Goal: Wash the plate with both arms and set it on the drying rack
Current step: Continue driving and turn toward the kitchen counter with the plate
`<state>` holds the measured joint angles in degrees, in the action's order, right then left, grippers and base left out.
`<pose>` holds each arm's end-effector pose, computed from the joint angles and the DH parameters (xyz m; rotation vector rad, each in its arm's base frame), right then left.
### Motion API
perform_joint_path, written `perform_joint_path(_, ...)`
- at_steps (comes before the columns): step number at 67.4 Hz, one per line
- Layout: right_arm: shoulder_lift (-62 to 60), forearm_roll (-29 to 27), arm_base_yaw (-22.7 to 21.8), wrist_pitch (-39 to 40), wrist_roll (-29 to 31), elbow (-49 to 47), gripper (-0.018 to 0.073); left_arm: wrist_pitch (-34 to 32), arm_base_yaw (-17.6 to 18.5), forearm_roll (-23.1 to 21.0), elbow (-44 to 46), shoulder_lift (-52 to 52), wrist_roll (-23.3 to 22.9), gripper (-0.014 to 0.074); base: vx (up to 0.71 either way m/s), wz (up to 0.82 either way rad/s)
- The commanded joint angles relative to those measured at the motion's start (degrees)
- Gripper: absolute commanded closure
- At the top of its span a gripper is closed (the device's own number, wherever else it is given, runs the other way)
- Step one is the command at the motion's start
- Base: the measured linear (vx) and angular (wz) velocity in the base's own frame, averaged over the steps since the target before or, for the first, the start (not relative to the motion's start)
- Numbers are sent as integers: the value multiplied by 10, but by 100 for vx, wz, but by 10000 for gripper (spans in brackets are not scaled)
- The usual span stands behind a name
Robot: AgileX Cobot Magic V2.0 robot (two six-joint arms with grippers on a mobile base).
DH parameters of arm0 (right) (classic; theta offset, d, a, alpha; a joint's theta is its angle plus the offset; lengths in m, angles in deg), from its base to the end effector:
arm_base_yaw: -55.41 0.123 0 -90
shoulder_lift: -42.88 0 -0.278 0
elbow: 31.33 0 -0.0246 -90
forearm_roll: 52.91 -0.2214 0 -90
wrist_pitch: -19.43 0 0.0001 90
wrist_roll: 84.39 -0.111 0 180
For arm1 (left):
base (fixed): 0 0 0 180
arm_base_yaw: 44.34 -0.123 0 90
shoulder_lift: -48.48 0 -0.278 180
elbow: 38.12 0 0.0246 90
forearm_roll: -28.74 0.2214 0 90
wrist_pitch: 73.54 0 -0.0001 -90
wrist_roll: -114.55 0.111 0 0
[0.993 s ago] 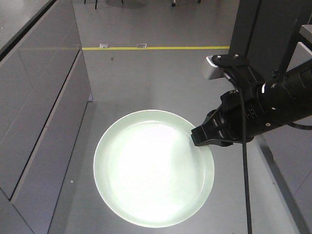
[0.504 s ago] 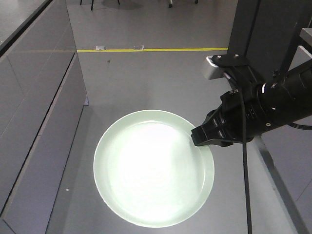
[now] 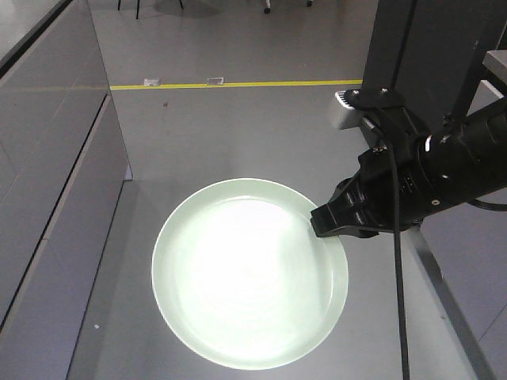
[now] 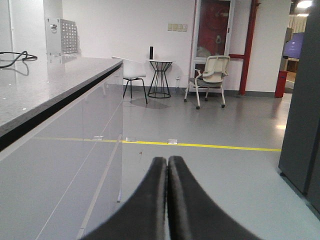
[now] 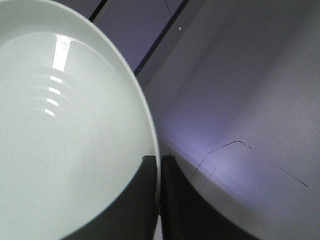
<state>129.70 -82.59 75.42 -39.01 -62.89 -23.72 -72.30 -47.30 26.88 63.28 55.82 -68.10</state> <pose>0.2271 0.1326 0.3215 -0.7126 2.4948 0.6620 0.0542 0.0027 0.2041 -0.0986 1.5184 -0.0221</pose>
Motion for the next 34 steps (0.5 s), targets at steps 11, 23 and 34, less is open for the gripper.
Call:
perform_joint_path(11,-20,-20,-2,20,4,-15,561,-44,-1,-2,15,-9,-3,603,13,-8)
perform_joint_path(23,-20,-20,-2,20,4,-15,561,-44,-1,-2,15,-9,-3,603,13,-11)
perform_joint_path(34,-20,-20,-2,20,4,-15,561,-44,-1,-2,15,-9,-3,603,13,-14)
